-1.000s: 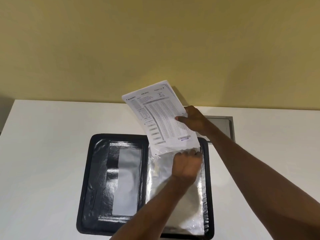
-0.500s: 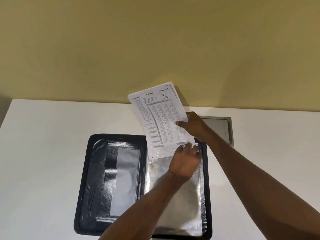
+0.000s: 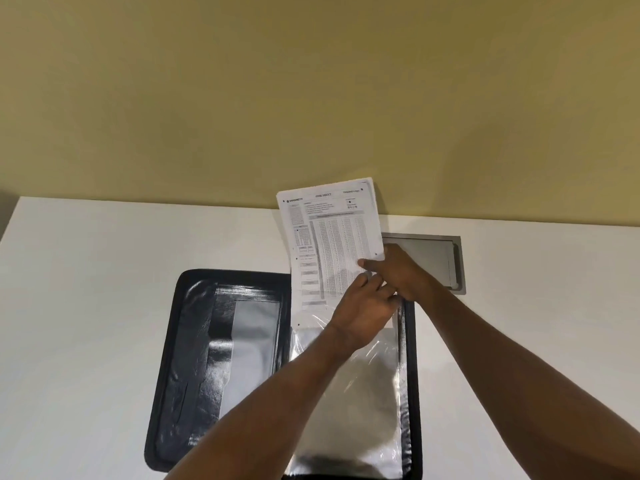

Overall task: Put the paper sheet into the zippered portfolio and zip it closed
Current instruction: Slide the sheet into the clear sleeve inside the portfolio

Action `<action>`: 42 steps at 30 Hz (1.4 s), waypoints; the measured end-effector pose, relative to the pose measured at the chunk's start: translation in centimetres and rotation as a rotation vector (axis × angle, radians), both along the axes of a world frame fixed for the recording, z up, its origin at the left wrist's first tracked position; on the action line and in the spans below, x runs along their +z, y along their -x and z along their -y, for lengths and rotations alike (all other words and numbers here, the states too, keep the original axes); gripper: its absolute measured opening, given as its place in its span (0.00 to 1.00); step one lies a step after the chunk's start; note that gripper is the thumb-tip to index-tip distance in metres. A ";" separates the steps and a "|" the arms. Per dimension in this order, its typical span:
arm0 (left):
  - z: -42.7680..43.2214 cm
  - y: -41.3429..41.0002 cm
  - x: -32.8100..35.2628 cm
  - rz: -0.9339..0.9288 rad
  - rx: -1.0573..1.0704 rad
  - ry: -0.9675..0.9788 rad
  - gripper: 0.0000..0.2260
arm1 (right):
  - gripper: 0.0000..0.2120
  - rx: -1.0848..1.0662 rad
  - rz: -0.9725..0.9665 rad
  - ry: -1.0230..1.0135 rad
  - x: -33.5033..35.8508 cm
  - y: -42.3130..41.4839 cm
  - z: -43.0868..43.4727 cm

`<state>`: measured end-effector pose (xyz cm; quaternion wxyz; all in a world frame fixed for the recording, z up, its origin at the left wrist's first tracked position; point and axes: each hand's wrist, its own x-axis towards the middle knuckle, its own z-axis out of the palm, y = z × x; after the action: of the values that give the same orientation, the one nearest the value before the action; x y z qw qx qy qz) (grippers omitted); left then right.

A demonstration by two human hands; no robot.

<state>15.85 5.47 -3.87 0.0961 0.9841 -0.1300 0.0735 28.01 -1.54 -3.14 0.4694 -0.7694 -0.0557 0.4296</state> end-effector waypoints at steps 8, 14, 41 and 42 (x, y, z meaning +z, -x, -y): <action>1.4 0.7 -2.4 -0.148 0.048 0.039 0.13 | 0.14 0.318 0.017 0.156 -1.7 -0.2 3.2; 1.6 0.7 -2.2 -0.114 0.131 0.051 0.08 | 0.10 -0.114 -0.056 -0.022 -2.4 -1.4 2.7; 3.5 -2.0 -3.0 -0.287 0.459 0.238 0.04 | 0.09 0.007 0.384 0.247 -3.8 -4.3 1.2; 3.5 -2.1 -3.1 -0.287 0.452 0.228 0.03 | 0.08 0.047 0.419 0.265 -3.7 -4.3 1.1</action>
<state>17.99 1.96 -6.94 0.2049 0.9712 0.1169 -0.0328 32.34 -2.66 -6.86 0.3324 -0.8950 -0.1130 0.2751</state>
